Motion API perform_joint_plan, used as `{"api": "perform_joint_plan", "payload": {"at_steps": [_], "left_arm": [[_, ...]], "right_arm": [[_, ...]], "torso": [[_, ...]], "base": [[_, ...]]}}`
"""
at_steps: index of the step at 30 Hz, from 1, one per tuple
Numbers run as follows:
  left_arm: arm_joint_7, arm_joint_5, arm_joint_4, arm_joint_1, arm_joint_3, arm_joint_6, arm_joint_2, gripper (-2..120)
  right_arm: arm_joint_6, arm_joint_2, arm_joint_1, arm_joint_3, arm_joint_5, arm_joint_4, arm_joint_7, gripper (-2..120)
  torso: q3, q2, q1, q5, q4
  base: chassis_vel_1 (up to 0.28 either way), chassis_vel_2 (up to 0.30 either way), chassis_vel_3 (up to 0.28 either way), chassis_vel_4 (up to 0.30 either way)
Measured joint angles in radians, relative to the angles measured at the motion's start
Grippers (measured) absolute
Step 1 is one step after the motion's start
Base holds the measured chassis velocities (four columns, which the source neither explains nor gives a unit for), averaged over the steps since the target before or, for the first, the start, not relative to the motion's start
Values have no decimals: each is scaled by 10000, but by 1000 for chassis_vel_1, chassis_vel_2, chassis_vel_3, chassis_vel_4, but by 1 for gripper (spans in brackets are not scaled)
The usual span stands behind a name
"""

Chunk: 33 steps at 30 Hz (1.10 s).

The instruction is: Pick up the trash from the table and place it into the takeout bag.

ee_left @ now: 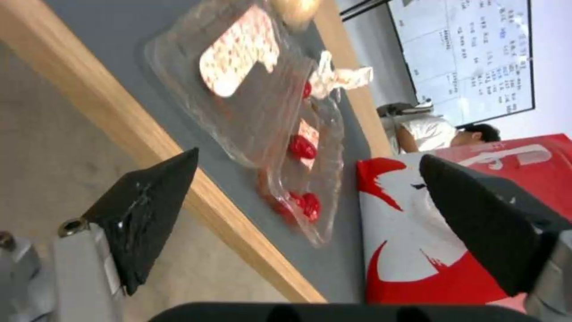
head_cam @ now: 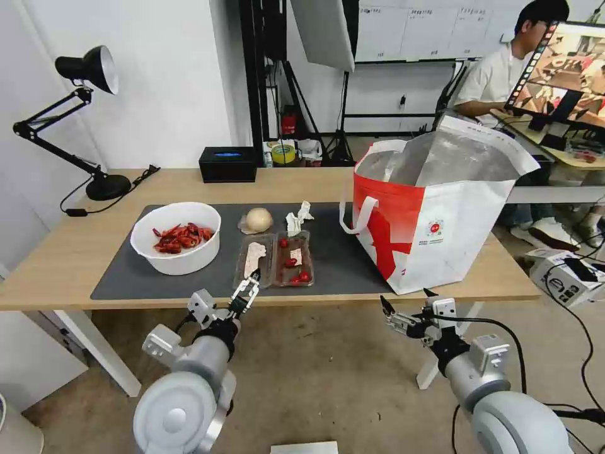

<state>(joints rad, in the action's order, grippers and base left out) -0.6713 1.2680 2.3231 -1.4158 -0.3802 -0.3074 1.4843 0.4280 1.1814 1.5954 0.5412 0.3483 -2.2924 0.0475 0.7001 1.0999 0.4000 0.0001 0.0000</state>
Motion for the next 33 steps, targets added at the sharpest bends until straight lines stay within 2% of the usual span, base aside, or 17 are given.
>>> {"api": "perform_joint_plan", "payload": {"at_steps": [7, 21, 33], "left_arm": [[-249, 377, -386, 392, 155, 4, 56, 100], [-566, 720, -1477, 1453, 363, -24, -557, 100], [-683, 1037, -1947, 1952, 383, -66, -971, 100]], "right_arm": [[0, 0, 106, 36, -21, 30, 15, 100], [-13, 52, 111, -32, -229, 198, 28, 100], [-51, 114, 106, -34, -260, 296, 29, 100]], "torso": [[0, 0, 0, 0, 0], [-1, 0, 0, -2, 0], [-1, 0, 0, -1, 0]], "base": [[0, 0, 0, 0], [0, 0, 0, 0], [0, 0, 0, 0]]}}
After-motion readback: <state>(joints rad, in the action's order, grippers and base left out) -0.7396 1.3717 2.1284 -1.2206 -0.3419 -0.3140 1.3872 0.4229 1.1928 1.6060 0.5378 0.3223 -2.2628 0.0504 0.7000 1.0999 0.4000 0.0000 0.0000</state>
